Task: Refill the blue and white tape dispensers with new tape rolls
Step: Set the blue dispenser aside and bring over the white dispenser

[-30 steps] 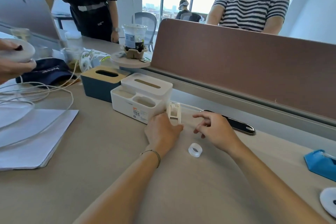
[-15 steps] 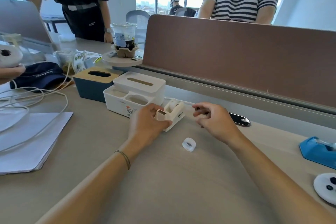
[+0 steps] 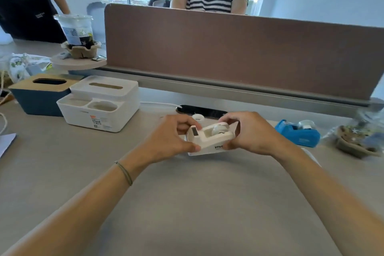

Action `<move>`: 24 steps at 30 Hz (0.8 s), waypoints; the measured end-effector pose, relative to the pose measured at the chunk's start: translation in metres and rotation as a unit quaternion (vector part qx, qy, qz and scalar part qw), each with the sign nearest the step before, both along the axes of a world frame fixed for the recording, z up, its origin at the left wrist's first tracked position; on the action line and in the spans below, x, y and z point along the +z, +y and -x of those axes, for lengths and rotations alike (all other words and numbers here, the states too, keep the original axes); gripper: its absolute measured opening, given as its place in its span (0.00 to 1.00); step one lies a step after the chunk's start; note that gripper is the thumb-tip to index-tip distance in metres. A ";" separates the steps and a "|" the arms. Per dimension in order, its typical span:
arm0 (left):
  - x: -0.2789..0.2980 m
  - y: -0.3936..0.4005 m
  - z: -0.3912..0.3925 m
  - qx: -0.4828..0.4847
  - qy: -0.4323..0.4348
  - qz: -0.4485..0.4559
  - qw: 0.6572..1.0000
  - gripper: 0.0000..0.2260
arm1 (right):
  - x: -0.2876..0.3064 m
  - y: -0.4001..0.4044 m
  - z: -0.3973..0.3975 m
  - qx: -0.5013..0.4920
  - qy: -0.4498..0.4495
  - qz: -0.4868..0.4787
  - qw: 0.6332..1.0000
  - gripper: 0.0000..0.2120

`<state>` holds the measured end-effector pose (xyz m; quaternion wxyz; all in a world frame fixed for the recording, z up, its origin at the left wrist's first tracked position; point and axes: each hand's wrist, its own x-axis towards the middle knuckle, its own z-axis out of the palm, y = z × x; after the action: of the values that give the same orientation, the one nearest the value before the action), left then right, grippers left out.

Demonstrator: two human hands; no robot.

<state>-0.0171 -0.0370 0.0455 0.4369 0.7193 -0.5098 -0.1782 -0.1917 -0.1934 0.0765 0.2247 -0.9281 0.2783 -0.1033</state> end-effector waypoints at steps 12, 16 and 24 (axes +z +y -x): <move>-0.025 -0.011 0.053 -0.109 -0.034 -0.052 0.992 0.19 | -0.029 0.016 0.081 -0.044 0.079 0.008 0.996 0.27; -0.030 -0.011 0.053 -0.111 -0.030 -0.054 0.992 0.19 | -0.036 0.014 0.083 -0.045 0.074 0.000 0.996 0.27; -0.021 -0.012 0.037 -0.153 -0.005 -0.089 0.984 0.24 | -0.029 -0.003 0.082 -0.016 0.082 -0.045 0.995 0.26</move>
<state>-0.0540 -0.0486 0.0242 0.3364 0.6697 -0.5982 -0.2836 -0.2739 -0.1969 0.0477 0.2406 -0.9179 0.3151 -0.0175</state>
